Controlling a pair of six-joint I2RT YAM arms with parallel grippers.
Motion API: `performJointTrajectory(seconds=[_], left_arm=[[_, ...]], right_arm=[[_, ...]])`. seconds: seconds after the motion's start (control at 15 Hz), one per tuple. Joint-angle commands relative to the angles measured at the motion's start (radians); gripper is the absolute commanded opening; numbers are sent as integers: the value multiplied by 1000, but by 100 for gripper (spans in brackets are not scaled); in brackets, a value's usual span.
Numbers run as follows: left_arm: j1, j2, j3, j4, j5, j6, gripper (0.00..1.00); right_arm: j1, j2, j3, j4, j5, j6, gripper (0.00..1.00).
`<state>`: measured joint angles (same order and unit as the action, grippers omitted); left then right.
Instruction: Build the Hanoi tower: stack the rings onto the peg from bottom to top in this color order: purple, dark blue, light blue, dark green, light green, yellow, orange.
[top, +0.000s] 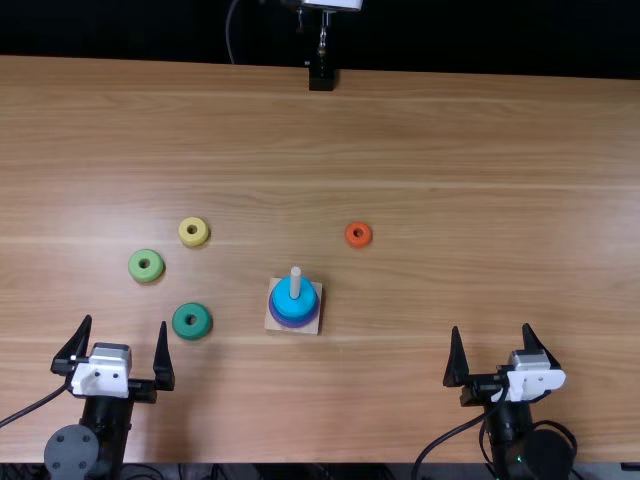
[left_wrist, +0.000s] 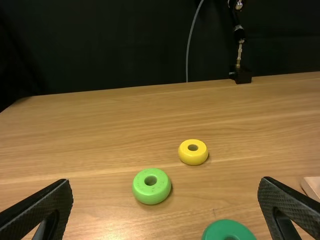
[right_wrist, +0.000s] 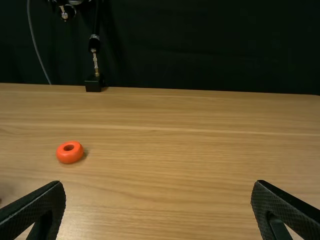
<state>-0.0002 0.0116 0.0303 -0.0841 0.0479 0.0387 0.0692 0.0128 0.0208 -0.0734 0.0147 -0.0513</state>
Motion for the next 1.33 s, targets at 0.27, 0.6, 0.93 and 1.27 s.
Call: performJointTrajectory(seconds=[0.27,0.6,0.93,1.27], left_arm=[[-7,-12,-30,-2,-6,0,100],[-6,-12,-30,1,2,7,100],[-1,-12,83,-2,-13,5,100],[23,162,450,-258,6,11,100]], right_arm=[[-14,-13,-12,-16,-4,3,100],[-14,-13,-12,-16,-4,2,100],[-14,-13,-12,-16,-4,2,100],[-14,-13,-12,-18,-4,2,100]])
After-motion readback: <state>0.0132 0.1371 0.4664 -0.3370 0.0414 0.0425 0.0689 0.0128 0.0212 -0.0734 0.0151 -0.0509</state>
